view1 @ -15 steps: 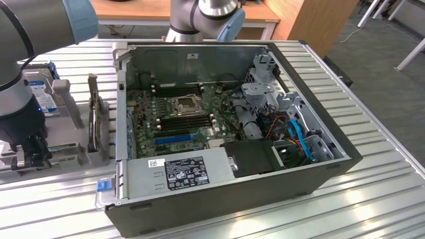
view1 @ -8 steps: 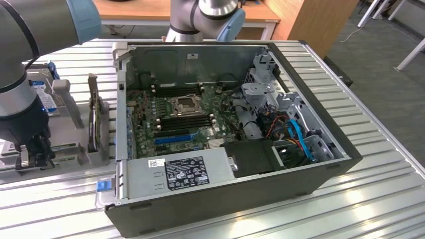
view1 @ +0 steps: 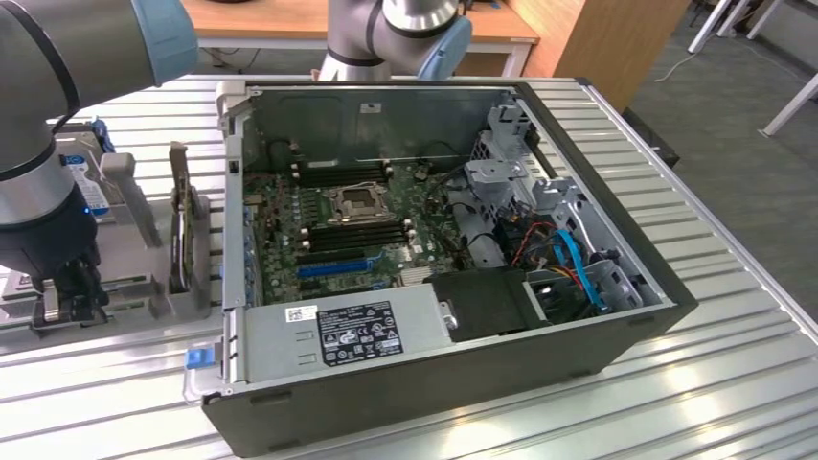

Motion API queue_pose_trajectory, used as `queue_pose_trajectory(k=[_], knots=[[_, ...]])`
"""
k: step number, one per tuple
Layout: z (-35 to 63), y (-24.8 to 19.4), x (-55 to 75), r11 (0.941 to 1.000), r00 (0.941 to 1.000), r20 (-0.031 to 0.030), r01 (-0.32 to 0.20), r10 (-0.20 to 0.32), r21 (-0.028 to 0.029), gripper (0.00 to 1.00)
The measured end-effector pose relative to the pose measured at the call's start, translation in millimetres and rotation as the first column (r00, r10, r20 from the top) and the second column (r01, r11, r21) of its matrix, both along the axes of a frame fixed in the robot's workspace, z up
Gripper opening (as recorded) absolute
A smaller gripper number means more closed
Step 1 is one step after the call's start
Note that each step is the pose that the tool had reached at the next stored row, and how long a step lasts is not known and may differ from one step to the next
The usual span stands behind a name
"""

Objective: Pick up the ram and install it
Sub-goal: 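Pick up the ram and move it above insertion slot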

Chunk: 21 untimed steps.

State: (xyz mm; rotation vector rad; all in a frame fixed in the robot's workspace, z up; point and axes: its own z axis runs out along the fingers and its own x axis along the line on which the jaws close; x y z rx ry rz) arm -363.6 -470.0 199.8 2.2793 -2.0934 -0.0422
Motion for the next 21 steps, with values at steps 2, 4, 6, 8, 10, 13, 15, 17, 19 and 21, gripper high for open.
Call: queue_pose_trajectory(k=[2,4,6,8,10,13,15,17,19,21], knots=[[0.0,0.0,0.0,1.0,1.0,-0.0001,0.0,0.0,-0.0001,0.3],[0.1,0.0,0.1,1.0,1.0,-0.0001,0.0,0.0,-0.0001,0.3],[0.1,0.0,0.1,1.0,1.0,-0.0001,0.0,0.0,-0.0001,0.3],[0.1,0.0,0.1,1.0,1.0,-0.0001,0.0,0.0,-0.0001,0.3],[0.1,0.0,0.1,1.0,1.0,-0.0001,0.0,0.0,-0.0001,0.28],[0.1,0.0,0.1,1.0,1.0,-0.0001,0.0,0.0,-0.0001,0.21],[0.1,0.0,0.1,1.0,1.0,-0.0001,0.0,0.0,-0.0001,0.21],[0.1,0.0,0.1,1.0,1.0,-0.0001,0.0,0.0,-0.0001,0.21],[0.1,0.0,0.1,1.0,1.0,-0.0002,0.0,0.0,-0.0001,0.21],[0.1,0.0,0.1,1.0,1.0,-0.0001,0.0,0.0,-0.0001,0.21]])
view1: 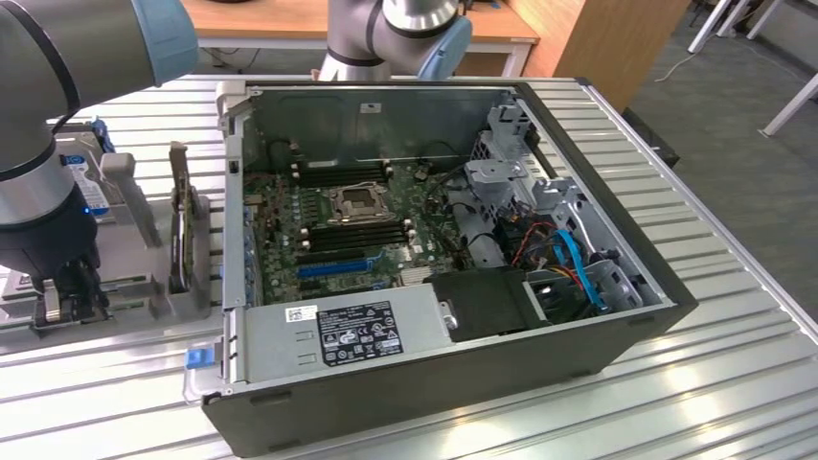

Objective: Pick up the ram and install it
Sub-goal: 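Pick up the ram and move it above insertion slot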

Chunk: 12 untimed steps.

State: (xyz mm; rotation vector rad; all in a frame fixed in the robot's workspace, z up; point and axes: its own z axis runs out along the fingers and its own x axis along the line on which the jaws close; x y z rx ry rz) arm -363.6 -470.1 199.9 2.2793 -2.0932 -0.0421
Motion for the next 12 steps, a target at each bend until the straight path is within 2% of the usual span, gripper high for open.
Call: queue_pose_trajectory(k=[6,7,12], knots=[[0.0,0.0,0.0,1.0,1.0,-0.0001,0.0,0.0,0.0002,0.2],[0.0,0.0,0.0,1.0,1.0,0.0,0.0,0.0,0.0,0.13],[0.0,0.0,0.0,1.0,1.0,0.0,0.0,0.0,0.0,0.13]])
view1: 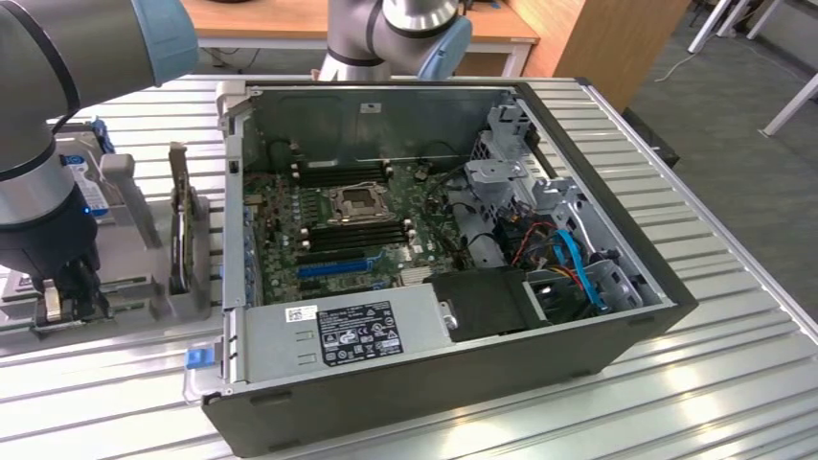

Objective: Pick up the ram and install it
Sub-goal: 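Pick up the ram and move it above insertion slot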

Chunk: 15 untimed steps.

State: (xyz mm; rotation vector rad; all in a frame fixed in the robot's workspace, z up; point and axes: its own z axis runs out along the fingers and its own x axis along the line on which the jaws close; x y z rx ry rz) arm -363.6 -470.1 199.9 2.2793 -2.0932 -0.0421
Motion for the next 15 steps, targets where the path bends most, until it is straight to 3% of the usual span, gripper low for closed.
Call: queue_pose_trajectory(k=[15], knots=[[0.0,0.0,0.0,1.0,1.0,0.0,0.0,0.0,0.0,0.12]])
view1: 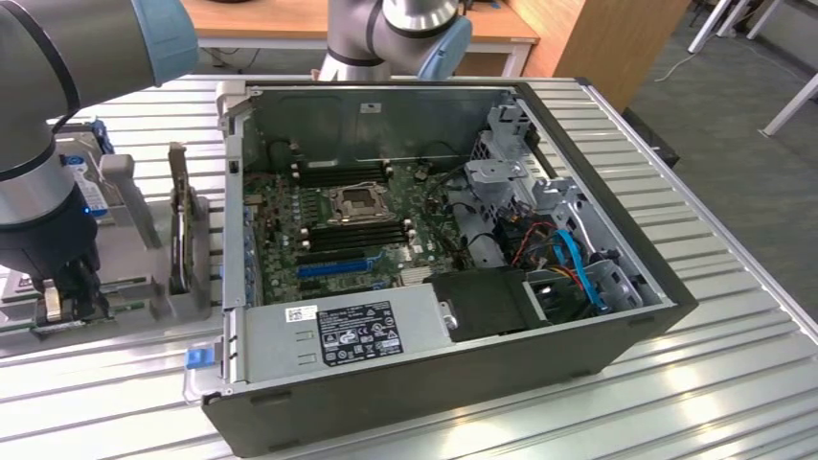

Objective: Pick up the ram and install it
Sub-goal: 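Pick up the ram and move it above insertion slot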

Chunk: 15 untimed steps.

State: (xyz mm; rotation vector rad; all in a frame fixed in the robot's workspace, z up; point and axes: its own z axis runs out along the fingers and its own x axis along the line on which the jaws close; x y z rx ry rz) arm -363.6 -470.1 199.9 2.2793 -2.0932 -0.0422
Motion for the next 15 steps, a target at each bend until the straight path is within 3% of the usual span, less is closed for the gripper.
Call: queue_pose_trajectory(k=[15], knots=[[-0.2,0.0,0.0,0.9996,0.9996,0.0,0.028,-0.028,0.0,0.12]])
